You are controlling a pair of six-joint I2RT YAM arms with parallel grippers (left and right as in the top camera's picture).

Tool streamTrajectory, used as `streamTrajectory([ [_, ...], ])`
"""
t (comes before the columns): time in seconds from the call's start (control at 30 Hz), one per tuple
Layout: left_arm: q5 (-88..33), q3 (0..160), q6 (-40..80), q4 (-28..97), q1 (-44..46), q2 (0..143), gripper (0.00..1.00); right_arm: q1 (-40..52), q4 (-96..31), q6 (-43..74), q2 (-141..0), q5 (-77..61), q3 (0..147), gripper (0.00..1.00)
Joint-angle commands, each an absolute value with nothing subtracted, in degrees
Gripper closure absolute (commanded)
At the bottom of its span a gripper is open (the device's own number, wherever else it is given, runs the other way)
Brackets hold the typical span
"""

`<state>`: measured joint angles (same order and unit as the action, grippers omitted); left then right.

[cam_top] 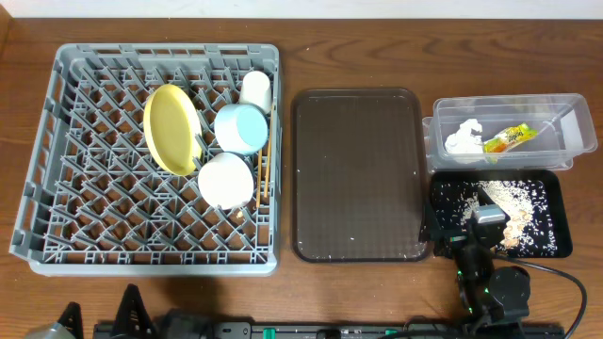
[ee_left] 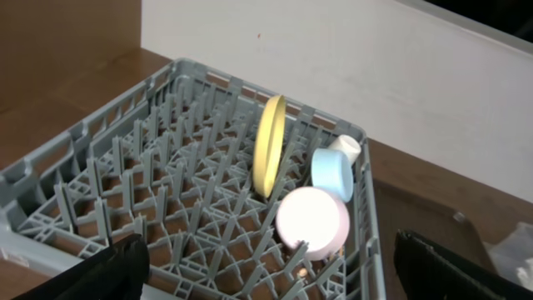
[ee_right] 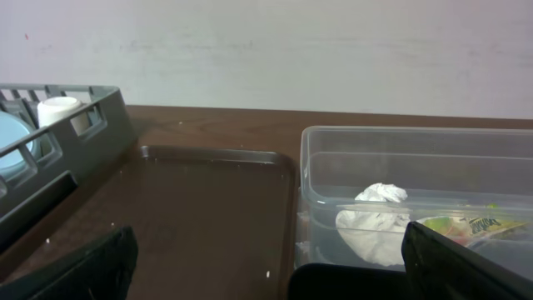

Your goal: Sort waste into correct bins and load items into the dishwasher rack

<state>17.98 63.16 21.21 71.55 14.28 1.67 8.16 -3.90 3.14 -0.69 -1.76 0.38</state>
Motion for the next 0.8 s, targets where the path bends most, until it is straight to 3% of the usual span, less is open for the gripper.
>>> streamTrajectory([
  [0.0,18.2,59.4,23.1,71.1,13.5,0.2,0.05,7.1,-4.1,2.3,-0.3,-2.0,0.3,0.01],
  [0.23,15.8,48.4,24.3,57.0,12.3,0.2,0.05,7.1,-4.1,2.3,-0.3,-2.0,0.3,0.01],
  [0.57,3.6,25.3,24.4,8.2,8.7,0.1,0.05,7.1,-4.1,2.3,-0.3,-2.0,0.3,0.01],
  [0.77,1.5,15.4,24.6,-9.5,7.2,0.1,0.05,7.1,-4.1,2.3,-0.3,-2.0,0.3,0.01],
])
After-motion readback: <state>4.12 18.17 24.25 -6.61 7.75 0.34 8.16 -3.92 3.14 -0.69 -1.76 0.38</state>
